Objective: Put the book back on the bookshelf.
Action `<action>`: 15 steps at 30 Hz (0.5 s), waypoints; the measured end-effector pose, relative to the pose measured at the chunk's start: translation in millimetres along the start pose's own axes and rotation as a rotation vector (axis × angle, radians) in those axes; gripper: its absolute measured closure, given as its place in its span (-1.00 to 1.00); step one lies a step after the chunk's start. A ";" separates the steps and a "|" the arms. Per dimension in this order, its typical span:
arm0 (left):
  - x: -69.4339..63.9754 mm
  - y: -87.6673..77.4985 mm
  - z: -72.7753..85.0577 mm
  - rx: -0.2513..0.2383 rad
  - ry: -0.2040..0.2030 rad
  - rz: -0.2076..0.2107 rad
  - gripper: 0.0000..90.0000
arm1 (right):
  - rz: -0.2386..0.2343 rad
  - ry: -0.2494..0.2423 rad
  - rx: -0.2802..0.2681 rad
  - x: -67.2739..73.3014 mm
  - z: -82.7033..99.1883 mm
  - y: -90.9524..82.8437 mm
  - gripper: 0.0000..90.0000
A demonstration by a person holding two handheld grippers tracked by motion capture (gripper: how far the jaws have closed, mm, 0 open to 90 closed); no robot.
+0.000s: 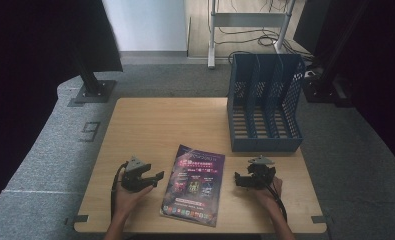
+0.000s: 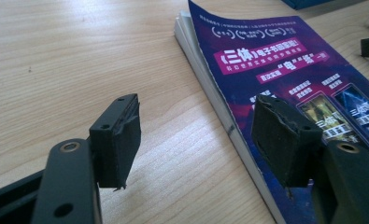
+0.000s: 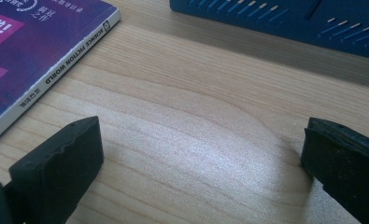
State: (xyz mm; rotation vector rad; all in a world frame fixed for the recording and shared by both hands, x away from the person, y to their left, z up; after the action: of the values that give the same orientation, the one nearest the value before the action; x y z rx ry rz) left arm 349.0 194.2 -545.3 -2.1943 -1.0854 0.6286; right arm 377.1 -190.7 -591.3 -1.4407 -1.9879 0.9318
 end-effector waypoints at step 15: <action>-7.6 3.0 0.2 0.007 0.012 0.023 -0.26 | -0.015 0.016 -0.071 2.7 -4.3 -19.1 -0.71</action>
State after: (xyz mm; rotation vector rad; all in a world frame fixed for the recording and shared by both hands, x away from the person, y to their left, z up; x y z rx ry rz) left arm 346.3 186.6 -546.4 -2.2048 -1.0511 0.6276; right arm 368.0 -191.1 -573.9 -1.4645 -2.0360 0.8486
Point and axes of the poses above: each handheld gripper's, and its own axes: y roughly forward along the jaws, z roughly out of its underside, x roughly to its left, the point moved 5 cm from there along y, roughly forward along the jaws, and after that the axes turned 6 degrees about x, right-handed, at the moved point
